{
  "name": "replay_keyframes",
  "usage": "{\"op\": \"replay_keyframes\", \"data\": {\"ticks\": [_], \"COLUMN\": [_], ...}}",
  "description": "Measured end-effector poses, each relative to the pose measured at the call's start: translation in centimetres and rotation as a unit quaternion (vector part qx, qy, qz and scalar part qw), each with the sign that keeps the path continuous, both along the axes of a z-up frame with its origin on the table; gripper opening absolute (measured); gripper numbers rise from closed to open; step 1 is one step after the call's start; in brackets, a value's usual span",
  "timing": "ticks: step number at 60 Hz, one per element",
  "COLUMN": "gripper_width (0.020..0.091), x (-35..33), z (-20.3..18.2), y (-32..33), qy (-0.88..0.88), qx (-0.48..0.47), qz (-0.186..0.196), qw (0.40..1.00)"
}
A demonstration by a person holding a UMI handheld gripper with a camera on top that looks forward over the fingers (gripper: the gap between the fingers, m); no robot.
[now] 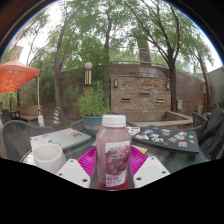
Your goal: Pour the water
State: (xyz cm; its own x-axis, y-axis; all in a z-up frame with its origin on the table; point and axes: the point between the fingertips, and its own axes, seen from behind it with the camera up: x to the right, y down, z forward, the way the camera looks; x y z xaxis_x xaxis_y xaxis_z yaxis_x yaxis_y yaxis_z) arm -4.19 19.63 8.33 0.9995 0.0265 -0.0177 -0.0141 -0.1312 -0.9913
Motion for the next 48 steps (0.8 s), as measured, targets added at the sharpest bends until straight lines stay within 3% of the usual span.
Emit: {"op": "replay_keyframes", "data": {"ticks": [11,25,42,48], "gripper_width": [0.0442,0.0457,0.0616,0.0738], "x": [0.8,0.4,1.0,1.8], "z": [-1.4,-1.3,-1.6,-2.2], "y": [-0.5,-1.0,-1.2,-1.7], "qy": [-0.039,-0.051,-0.033,-0.028], "qx": [-0.035,-0.034,-0.043,-0.061], "qz": [-0.013,0.006,0.003,-0.012], "qw": [0.999,0.998,0.999,0.998]}}
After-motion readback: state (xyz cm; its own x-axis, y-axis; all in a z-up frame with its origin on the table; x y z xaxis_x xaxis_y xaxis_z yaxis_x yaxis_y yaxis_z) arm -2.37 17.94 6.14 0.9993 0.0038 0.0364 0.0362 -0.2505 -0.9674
